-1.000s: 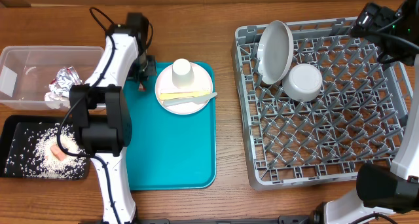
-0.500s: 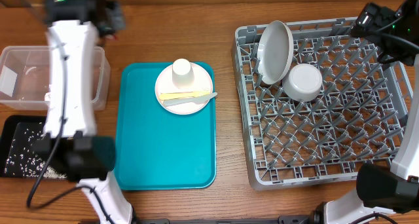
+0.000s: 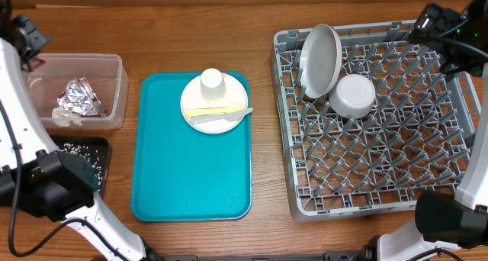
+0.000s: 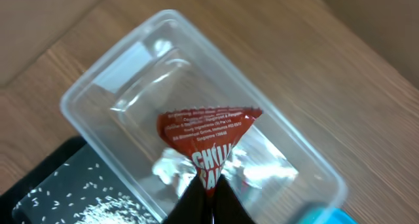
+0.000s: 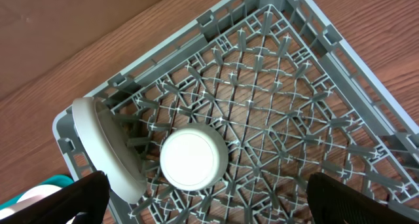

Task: Sort waste into correct bins and load items into the dishwasher rack
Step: 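Carry the red wrapper left and drop it into the clear bin, then withdraw the left arm and move the right gripper toward the white cup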

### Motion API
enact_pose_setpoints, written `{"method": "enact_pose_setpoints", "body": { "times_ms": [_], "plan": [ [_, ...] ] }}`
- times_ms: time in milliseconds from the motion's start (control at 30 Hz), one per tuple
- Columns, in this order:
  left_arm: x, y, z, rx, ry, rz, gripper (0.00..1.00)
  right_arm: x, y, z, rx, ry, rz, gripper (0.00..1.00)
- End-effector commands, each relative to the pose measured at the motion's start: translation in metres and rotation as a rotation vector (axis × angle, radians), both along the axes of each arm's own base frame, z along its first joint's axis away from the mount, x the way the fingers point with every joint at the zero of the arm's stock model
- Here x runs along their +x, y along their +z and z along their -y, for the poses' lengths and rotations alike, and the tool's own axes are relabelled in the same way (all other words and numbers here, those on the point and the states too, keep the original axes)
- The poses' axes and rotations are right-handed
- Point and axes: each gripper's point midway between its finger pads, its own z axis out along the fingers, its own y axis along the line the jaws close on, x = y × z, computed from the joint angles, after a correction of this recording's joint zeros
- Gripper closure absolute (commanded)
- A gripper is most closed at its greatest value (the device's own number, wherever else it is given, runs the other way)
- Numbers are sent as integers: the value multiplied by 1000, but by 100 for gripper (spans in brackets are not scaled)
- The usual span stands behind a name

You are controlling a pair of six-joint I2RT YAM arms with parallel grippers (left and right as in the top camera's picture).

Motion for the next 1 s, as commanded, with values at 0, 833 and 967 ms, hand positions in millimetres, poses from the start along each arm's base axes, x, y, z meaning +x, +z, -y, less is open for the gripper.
{"method": "enact_pose_setpoints", "body": {
  "times_ms": [0, 833, 967],
  "plan": [
    [-8, -26, -30, -14, 69, -47, 46, -1, 3, 1, -5, -7, 9, 0],
    [-119, 59, 71, -370, 148, 9, 0, -1, 3, 1, -5, -7, 9, 0],
    [-129, 95, 103, -395, -12, 114, 0, -1, 3, 1, -5, -7, 9, 0]
  ]
}}
